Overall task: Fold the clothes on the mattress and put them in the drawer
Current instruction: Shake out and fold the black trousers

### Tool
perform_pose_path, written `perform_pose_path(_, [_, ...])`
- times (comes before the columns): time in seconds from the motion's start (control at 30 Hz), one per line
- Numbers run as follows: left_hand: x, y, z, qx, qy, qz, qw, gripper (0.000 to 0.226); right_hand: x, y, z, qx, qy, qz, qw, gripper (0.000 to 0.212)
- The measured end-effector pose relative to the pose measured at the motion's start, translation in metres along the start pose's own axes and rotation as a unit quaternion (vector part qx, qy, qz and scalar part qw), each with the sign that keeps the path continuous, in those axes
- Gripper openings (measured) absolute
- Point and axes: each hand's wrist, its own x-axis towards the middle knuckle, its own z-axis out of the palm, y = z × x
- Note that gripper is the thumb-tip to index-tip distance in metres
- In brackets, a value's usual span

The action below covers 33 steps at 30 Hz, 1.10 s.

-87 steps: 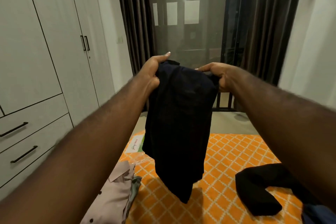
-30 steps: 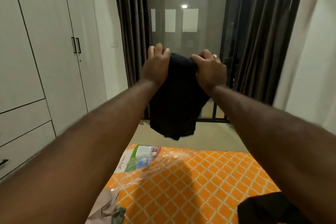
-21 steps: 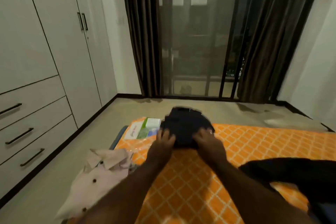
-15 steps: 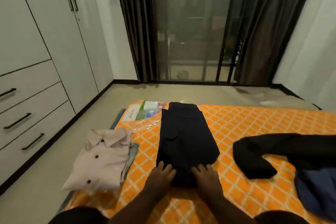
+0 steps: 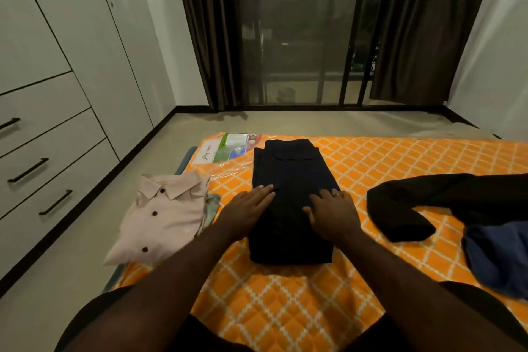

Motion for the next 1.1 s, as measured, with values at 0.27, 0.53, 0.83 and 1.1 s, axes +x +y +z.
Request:
perform_pose_path(0.27, [0.001,-0.002,0.064,-0.029,-0.265,0.005,0.964,0.092,0.002,-0.003,0.057,0.087,-0.382,-0.078,0.917,0.088])
perform_pose_path(0.53, [-0.022,-0.008,0.094,-0.192,-0.07,-0.036,0.978,0.075,0.008,0.066,0.049,0.193,-0.125,0.023,0.973,0.065])
perform_pose_path(0.83, [-0.024,0.0,0.096,-0.308,0.095,-0.106,0.941,0.07,-0.006,0.045,0.077,0.107,-0.289,-0.126,0.943,0.115])
perform_pose_path(1.1, [-0.014,-0.007,0.1,-0.444,0.069,-0.123,0.885,0.078,-0.01,0.052,0.08,0.17,-0.221,-0.114,0.954,0.092])
